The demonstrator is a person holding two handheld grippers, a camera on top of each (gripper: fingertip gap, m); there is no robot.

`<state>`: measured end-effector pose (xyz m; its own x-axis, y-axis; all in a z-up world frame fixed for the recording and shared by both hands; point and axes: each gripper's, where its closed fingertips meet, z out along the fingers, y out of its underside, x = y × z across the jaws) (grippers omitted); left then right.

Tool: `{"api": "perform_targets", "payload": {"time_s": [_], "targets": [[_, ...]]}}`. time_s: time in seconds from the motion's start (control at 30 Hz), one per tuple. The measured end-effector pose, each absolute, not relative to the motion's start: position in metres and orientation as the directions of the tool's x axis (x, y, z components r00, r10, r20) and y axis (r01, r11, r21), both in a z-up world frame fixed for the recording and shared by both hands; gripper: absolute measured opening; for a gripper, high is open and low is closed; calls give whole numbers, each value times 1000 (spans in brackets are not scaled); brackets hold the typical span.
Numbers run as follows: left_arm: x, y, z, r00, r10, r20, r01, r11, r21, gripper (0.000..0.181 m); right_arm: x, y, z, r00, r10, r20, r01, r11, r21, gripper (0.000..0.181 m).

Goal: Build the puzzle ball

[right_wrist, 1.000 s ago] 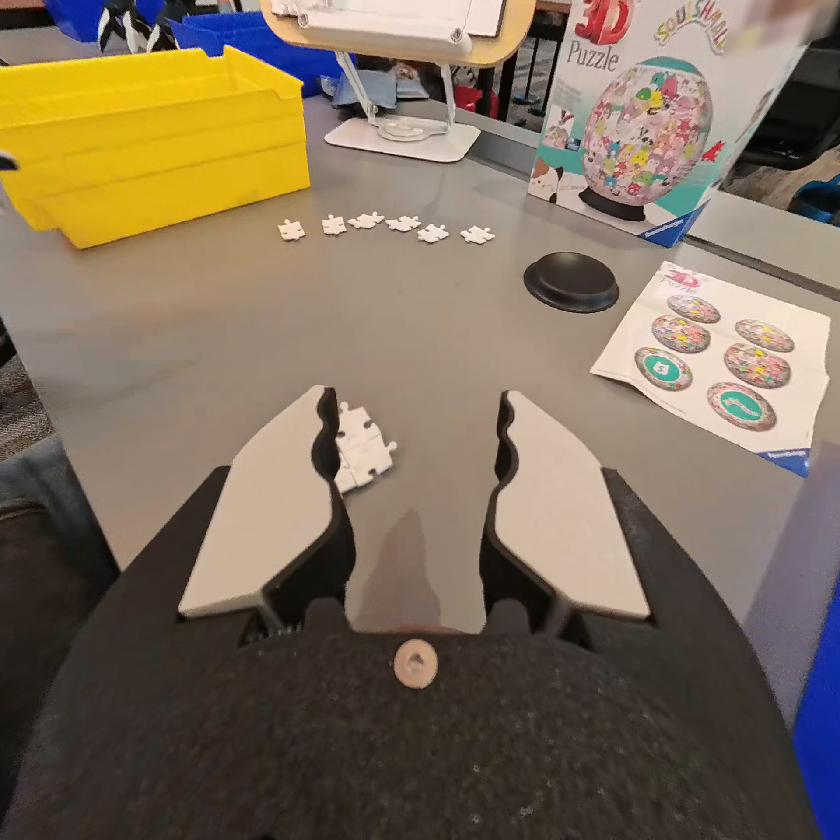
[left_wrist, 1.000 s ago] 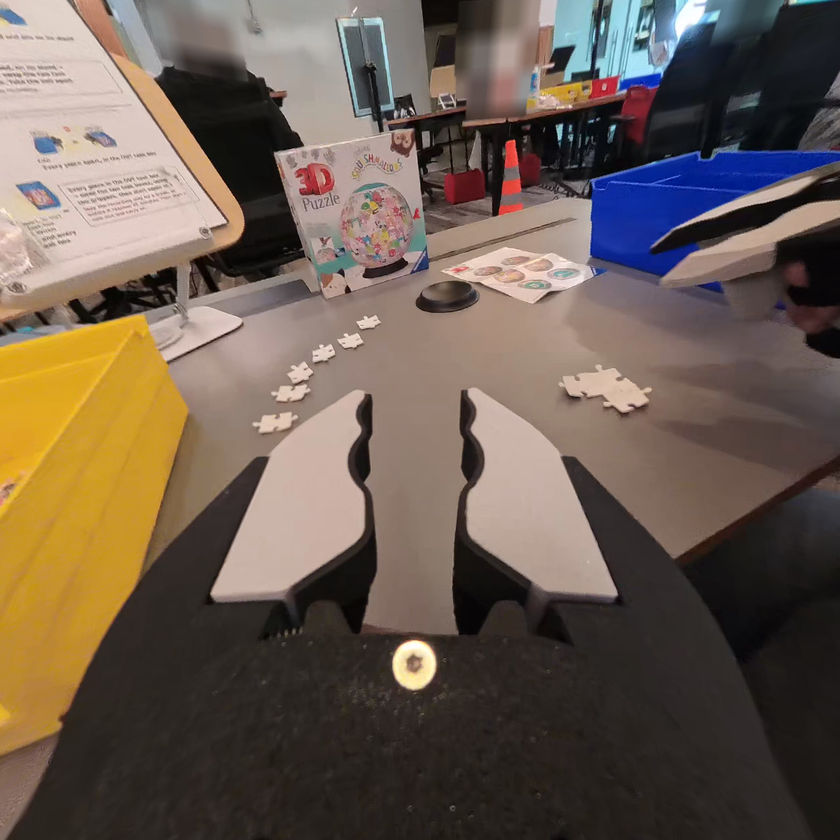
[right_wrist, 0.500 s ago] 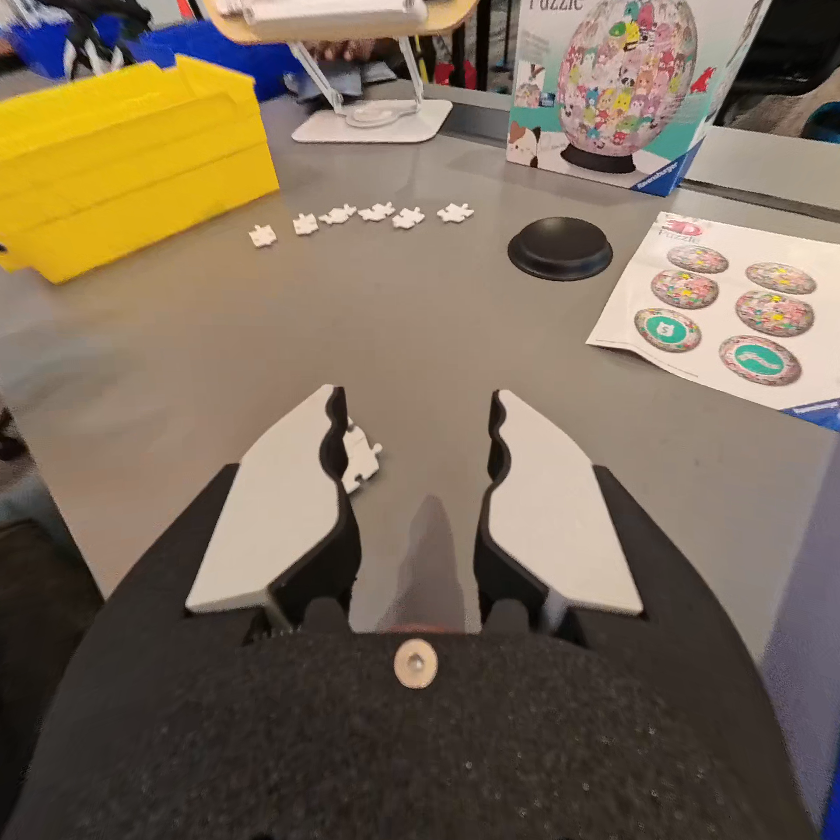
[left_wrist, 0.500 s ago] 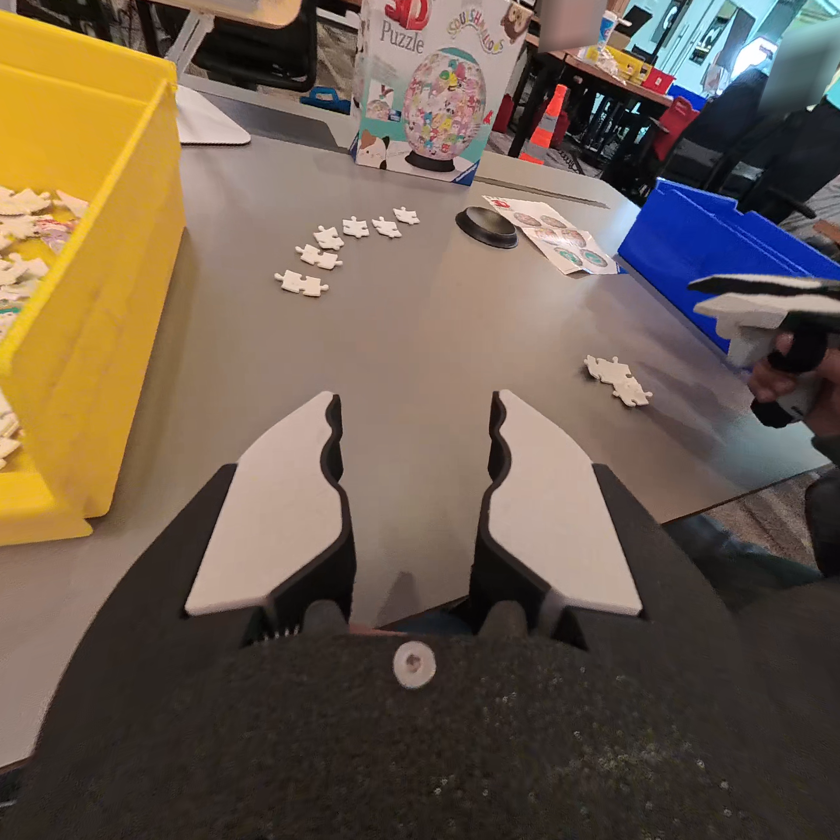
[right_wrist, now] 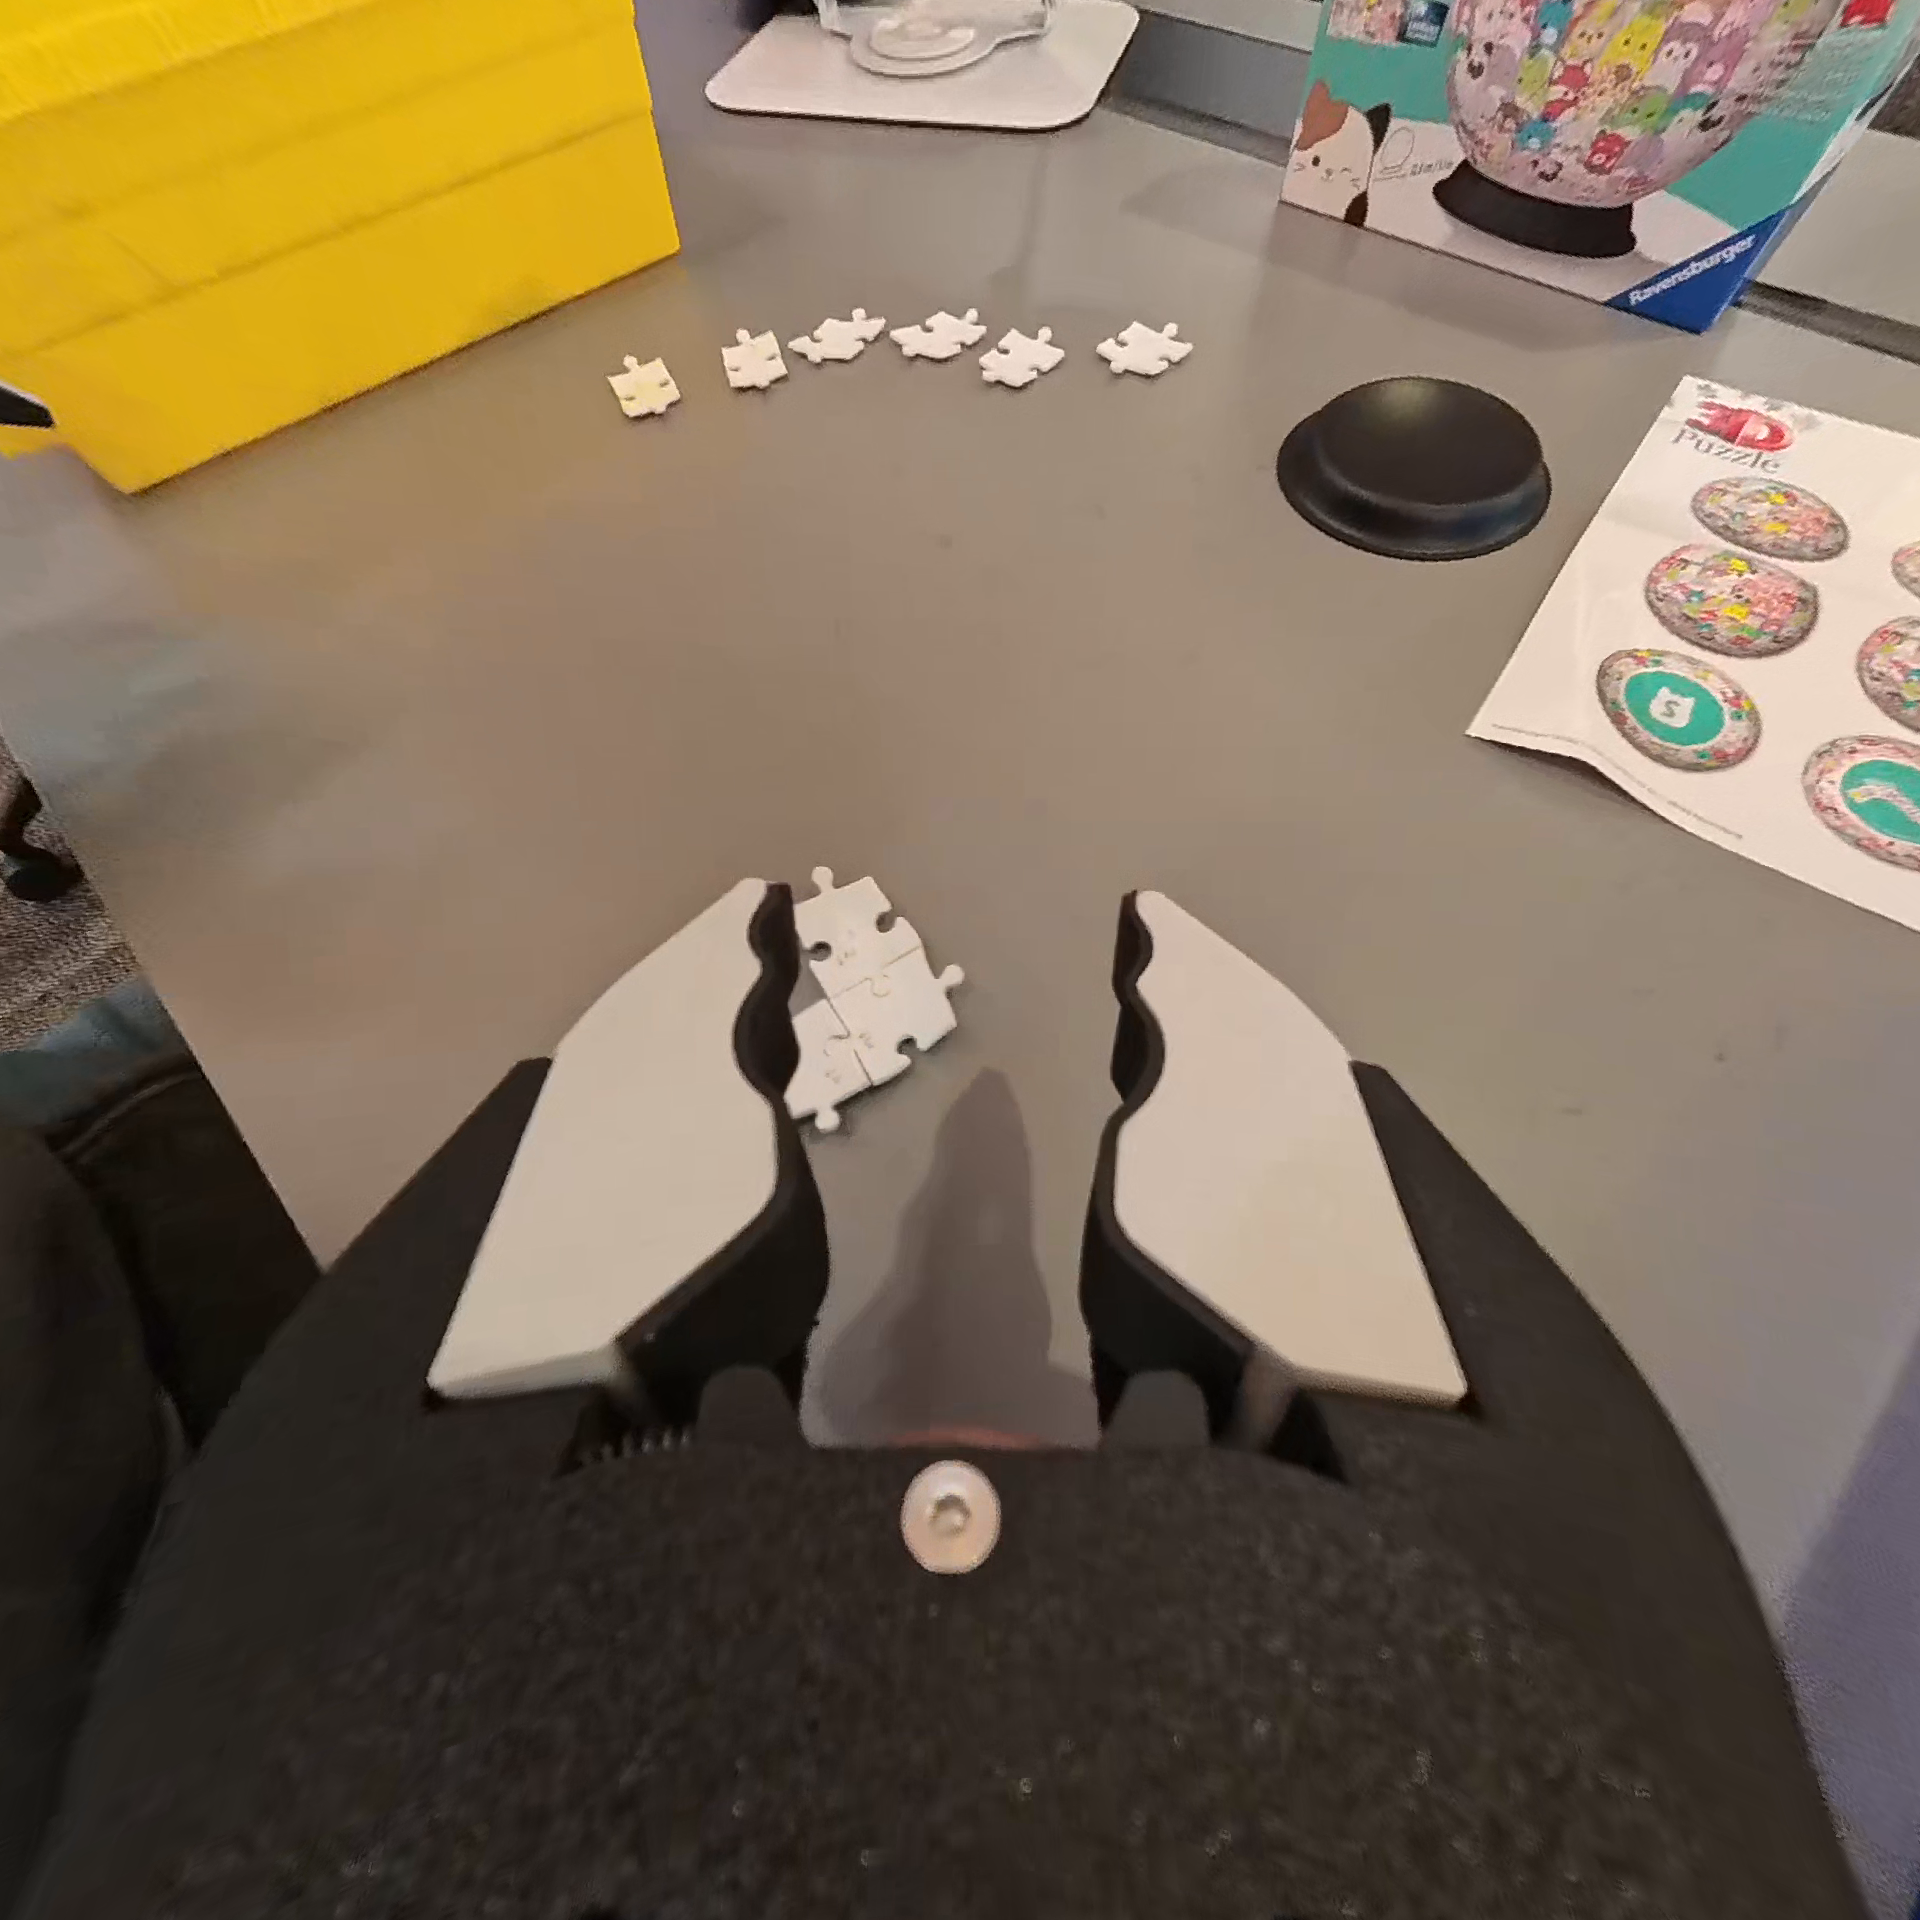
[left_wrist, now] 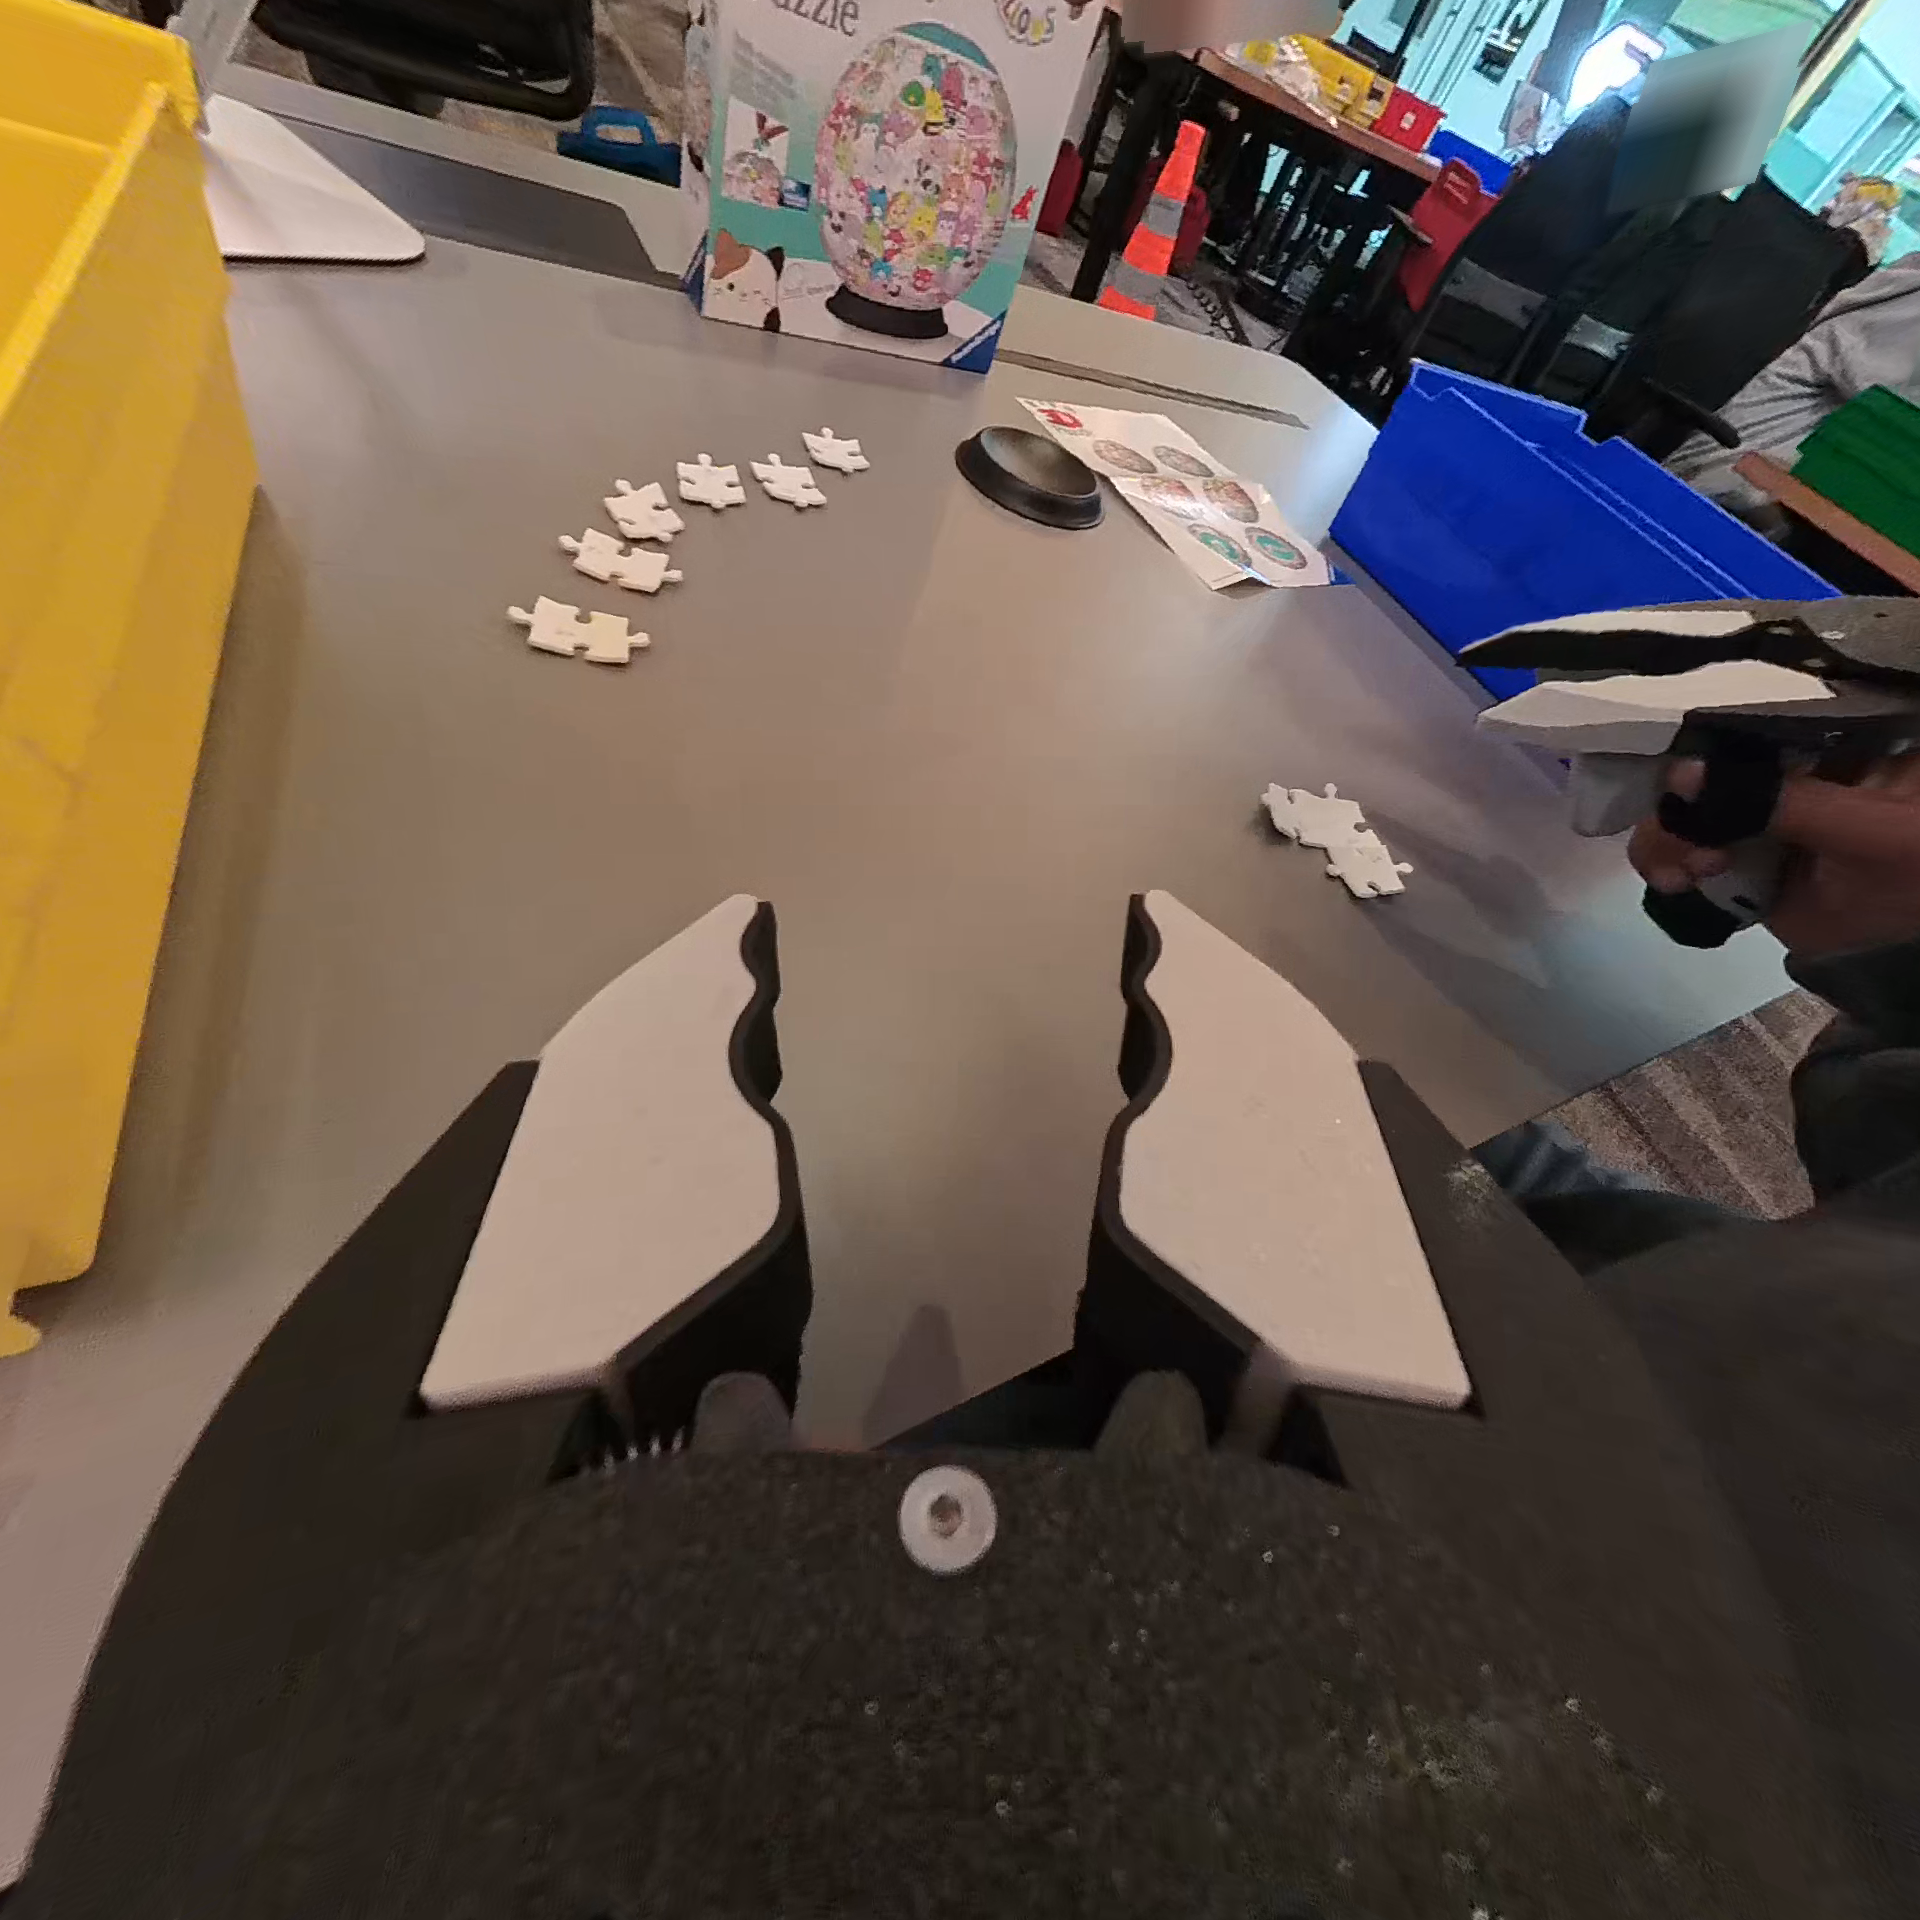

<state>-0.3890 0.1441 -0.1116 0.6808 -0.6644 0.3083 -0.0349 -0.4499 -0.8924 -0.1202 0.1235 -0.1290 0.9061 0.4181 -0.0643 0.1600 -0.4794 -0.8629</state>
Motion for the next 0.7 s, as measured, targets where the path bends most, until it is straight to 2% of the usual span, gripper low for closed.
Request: {"api": "perform_targets", "payload": {"time_s": [0.13, 0.27, 0.33, 0.4, 0.5, 0.63, 0.7], "targets": [[-386, 140, -102, 637, -705, 311, -24, -421, -907, 62, -122, 121, -136, 905, 422, -57, 173, -486, -856, 58], [-415, 141, -51, 568, -756, 325, 68, -351, -934, 59, -123, 120, -138, 901, 432, -39, 190, -473, -860, 58], [-456, 160, -29, 628, -715, 305, 66, -342, -937, 73, -124, 119, -137, 894, 447, -23, 210, -465, -860, 58], [-493, 180, -23, 674, -680, 289, 11, -382, -924, 72, -124, 120, -135, 888, 460, -1, 233, -452, -861, 58], [-535, 214, -35, 762, -628, 155, -159, -415, -896, 70, -126, 121, -137, 874, 485, 3, 253, -450, -857, 58], [-545, 253, -50, 751, -650, 118, -255, -450, -856, 66, -124, 121, -140, 864, 503, -4, 261, -456, -851, 57], [-550, 271, -70, 748, -663, 25, -381, -461, -801, 66, -121, 120, -141, 866, 500, -9, 257, -461, -850, 56]]}}
